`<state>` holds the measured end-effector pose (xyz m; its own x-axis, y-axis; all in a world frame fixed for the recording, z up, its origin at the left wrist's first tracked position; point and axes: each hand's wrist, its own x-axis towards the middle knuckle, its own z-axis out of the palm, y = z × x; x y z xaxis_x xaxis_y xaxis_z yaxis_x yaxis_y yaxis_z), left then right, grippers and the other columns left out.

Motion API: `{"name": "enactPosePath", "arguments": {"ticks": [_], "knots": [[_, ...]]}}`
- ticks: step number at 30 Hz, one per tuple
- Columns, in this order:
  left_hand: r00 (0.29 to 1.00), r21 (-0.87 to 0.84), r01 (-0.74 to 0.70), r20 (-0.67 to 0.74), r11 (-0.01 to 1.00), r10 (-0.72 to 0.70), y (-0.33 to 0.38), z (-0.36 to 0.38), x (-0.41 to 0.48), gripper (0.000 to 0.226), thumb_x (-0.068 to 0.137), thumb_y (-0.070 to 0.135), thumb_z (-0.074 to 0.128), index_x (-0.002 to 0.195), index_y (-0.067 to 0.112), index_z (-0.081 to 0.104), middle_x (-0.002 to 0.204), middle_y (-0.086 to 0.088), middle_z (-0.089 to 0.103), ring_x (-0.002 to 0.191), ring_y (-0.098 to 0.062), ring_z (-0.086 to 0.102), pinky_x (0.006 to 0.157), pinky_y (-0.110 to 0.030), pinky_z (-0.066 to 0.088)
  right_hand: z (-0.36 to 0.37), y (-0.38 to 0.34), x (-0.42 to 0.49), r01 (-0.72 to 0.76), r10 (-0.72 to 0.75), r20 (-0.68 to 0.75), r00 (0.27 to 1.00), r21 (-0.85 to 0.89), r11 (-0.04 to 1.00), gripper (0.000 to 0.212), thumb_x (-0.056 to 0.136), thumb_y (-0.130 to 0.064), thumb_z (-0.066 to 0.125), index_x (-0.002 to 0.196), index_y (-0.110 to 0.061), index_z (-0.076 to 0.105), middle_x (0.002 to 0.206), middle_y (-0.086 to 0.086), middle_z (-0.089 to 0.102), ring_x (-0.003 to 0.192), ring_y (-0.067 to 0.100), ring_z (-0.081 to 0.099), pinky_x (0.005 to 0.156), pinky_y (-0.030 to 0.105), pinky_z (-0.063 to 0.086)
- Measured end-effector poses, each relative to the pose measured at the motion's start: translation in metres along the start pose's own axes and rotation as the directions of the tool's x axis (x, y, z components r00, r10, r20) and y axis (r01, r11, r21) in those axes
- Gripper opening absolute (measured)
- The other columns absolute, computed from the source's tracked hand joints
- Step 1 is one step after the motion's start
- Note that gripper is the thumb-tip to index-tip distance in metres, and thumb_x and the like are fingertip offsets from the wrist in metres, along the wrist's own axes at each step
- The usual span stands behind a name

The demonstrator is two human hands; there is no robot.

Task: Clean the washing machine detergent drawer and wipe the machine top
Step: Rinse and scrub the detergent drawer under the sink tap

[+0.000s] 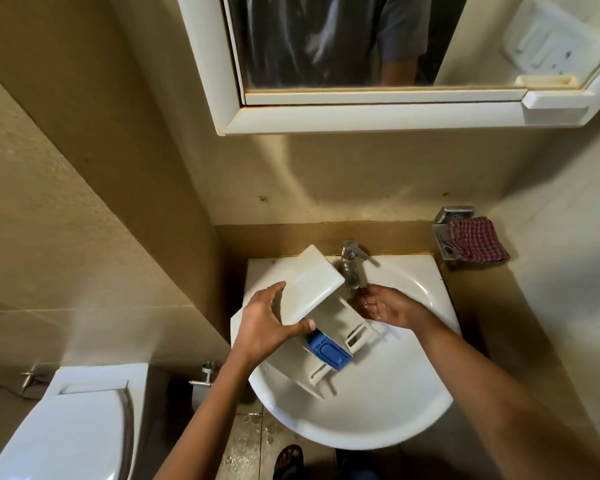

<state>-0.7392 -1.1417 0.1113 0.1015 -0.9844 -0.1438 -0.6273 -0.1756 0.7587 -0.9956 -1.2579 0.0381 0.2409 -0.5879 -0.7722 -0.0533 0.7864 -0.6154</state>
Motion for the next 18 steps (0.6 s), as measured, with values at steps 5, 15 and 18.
{"name": "enactPosePath", "arguments": {"ticks": [5, 15, 18], "knots": [[0.990, 0.125, -0.065, 0.132, 0.990, 0.048, 0.013, 0.014, 0.011, 0.094, 0.061, 0.052, 0.084, 0.141, 0.022, 0.045, 0.139, -0.002, 0.050, 0.126, -0.018, 0.044, 0.104, -0.029, 0.038, -0.020, -0.001, -0.022, -0.004, 0.026, 0.193, 0.981, -0.114, 0.994, 0.070, 0.088, -0.067, 0.030, 0.123, -0.012, 0.055, 0.116, 0.015, 0.067, 0.103, 0.025, 0.066, 0.104, 0.042, 0.040], [0.937, 0.679, -0.339, 0.303, 0.651, 0.173, 0.066, 0.025, 0.031, 0.099, 0.063, 0.061, 0.076, 0.144, 0.019, 0.037, 0.136, -0.006, 0.047, 0.123, -0.028, 0.043, 0.105, -0.038, 0.030, -0.011, 0.007, -0.048, -0.001, -0.030, 0.308, 0.951, 0.098, 0.995, 0.062, 0.080, -0.043, 0.067, 0.133, -0.014, 0.050, 0.129, 0.021, 0.058, 0.108, 0.044, 0.060, 0.084, 0.058, 0.053], [0.920, 0.746, -0.389, 0.346, 0.541, 0.184, 0.076, 0.029, 0.035, 0.098, 0.064, 0.063, 0.074, 0.141, 0.014, 0.039, 0.133, -0.009, 0.049, 0.121, -0.030, 0.045, 0.104, -0.039, 0.032, -0.004, 0.012, -0.047, 0.060, -0.092, 0.270, 0.958, 0.125, 0.990, 0.049, 0.081, -0.024, 0.066, 0.126, -0.008, 0.054, 0.119, 0.016, 0.064, 0.106, 0.033, 0.063, 0.088, 0.053, 0.052]]}}
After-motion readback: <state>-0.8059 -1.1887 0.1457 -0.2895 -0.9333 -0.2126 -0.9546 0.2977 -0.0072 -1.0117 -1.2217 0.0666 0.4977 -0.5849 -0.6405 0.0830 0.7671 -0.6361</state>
